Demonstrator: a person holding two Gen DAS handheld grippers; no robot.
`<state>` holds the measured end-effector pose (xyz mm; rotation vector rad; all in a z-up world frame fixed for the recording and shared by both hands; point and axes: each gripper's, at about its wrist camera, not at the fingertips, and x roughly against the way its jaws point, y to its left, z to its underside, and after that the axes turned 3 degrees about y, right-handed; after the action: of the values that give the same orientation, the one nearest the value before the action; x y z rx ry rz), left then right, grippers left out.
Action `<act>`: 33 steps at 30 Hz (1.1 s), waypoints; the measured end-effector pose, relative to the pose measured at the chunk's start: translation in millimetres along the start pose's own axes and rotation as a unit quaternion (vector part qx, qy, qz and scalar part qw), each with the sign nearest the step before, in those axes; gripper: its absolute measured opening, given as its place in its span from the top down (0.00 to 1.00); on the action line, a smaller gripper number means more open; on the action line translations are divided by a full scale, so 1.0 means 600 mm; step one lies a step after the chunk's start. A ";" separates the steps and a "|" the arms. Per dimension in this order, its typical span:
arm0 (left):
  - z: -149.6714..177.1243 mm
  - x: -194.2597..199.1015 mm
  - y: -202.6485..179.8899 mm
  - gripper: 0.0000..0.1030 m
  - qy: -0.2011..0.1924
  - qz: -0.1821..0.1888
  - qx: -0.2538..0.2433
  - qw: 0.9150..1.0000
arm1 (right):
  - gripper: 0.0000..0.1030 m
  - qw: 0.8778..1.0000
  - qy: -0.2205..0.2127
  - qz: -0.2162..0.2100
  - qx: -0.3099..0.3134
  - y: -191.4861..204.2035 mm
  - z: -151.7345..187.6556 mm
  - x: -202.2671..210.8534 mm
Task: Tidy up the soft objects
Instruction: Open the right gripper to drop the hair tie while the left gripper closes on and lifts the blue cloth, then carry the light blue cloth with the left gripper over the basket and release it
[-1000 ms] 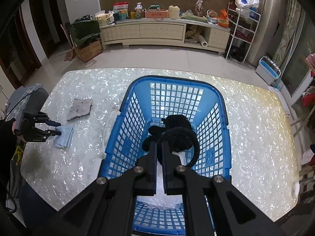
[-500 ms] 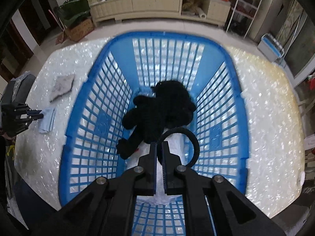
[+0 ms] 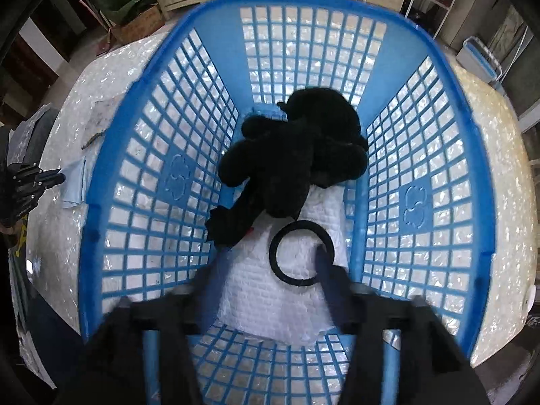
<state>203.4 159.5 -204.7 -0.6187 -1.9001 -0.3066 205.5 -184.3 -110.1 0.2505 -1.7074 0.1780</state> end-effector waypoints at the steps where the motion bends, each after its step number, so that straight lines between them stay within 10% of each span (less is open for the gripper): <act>1: 0.000 0.003 -0.002 0.97 -0.001 -0.003 0.000 1.000 | 0.32 1.000 -0.003 0.004 0.001 0.004 0.002 0.003; 7: 0.007 0.033 -0.008 0.97 -0.009 -0.012 0.006 1.000 | 0.19 1.000 -0.030 0.006 -0.004 0.012 0.019 0.045; 16: 0.004 0.091 -0.053 0.97 -0.022 -0.027 0.003 0.999 | 0.00 0.980 -0.186 0.066 -0.038 0.018 0.101 0.162; 33: -0.050 0.215 -0.200 0.97 -0.055 -0.054 -0.035 0.996 | 0.00 0.979 -0.187 0.028 -0.080 -0.016 0.195 0.177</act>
<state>121.8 81.1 -66.3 -0.5895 -2.0396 -0.4173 81.6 -231.1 -22.9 0.1207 -2.0925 0.0332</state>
